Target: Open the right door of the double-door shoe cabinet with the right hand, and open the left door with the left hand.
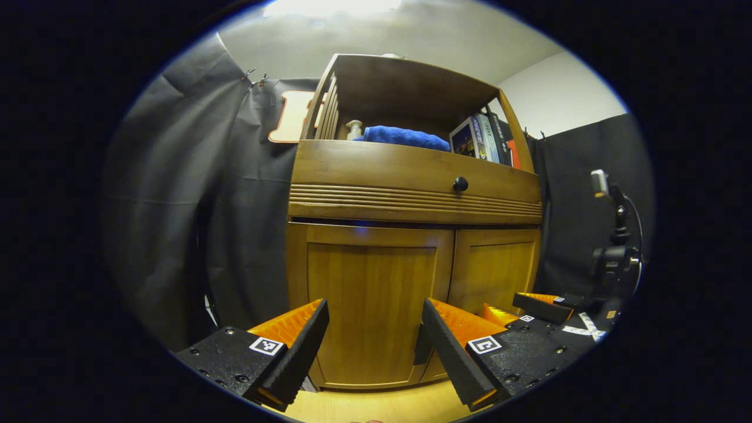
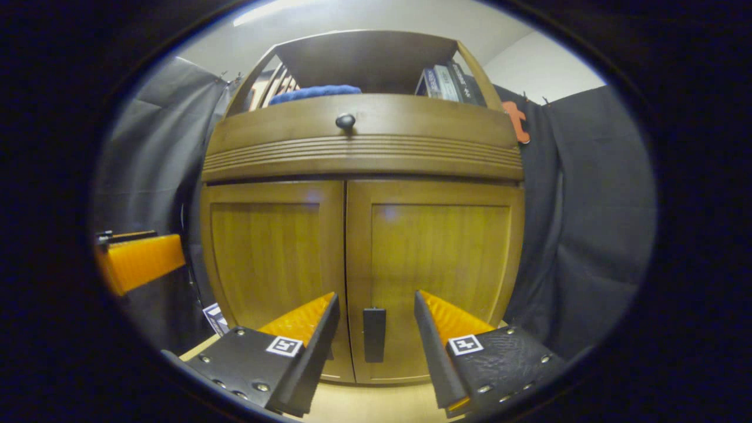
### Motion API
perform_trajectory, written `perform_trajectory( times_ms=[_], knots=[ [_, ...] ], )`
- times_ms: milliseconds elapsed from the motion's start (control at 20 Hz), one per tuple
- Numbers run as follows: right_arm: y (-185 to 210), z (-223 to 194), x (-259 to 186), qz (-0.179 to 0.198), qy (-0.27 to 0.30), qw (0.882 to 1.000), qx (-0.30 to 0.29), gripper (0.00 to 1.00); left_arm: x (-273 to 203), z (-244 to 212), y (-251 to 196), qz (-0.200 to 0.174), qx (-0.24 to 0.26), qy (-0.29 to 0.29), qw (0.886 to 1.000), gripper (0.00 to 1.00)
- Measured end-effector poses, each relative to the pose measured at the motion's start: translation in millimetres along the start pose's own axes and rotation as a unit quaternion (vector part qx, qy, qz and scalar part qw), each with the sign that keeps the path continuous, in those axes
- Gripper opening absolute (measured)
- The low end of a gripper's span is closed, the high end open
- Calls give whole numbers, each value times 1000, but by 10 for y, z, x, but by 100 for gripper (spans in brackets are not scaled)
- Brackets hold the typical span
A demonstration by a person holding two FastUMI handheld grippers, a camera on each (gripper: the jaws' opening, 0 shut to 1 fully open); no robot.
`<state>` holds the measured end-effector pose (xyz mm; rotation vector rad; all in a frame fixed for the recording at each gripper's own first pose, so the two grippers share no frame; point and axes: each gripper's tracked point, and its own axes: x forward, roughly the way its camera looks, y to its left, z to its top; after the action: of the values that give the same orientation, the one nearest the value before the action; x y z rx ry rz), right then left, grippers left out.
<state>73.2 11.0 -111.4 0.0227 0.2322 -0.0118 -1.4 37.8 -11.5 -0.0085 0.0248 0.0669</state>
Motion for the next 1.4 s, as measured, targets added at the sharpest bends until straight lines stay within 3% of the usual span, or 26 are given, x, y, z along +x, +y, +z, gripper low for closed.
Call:
perform_trajectory(
  times_ms=[150, 250, 450, 550, 700, 800, 900, 950, 1000, 1400],
  knots=[
    [17, -212, 234, -4, 21, 1000, -8, 77, 21, -27, 136, 12, 2, 3, 1000, 98],
    [58, -323, 346, 0, 36, 999, -3, 55, 26, -50, 220, 20, 5, 5, 1000, 98],
    [54, -428, 547, -3, 48, 999, -12, 55, 75, -71, 350, 33, 13, 7, 999, 98],
    [59, -500, 591, -8, 55, 998, -15, 47, 106, -61, 403, 38, 18, 6, 999, 97],
    [22, -566, 617, -21, 62, 998, -12, 46, 125, -54, 425, 40, 23, 4, 999, 97],
    [19, -566, 659, -22, 64, 998, 0, 33, 130, -53, 414, 38, 22, 3, 999, 98],
    [8, -576, 630, -34, 67, 997, 10, 29, 134, -64, 384, 34, 17, 5, 999, 98],
    [14, -541, 536, -36, 67, 997, 13, 33, 130, -66, 367, 31, 16, 7, 999, 98],
    [-4, -573, 643, -40, 67, 997, 12, 23, 127, -69, 357, 29, 16, 8, 999, 98],
    [-170, -568, 134, -60, 64, 996, 23, 23, 8, -64, 213, 14, 5, 6, 1000, 98]
  ],
)
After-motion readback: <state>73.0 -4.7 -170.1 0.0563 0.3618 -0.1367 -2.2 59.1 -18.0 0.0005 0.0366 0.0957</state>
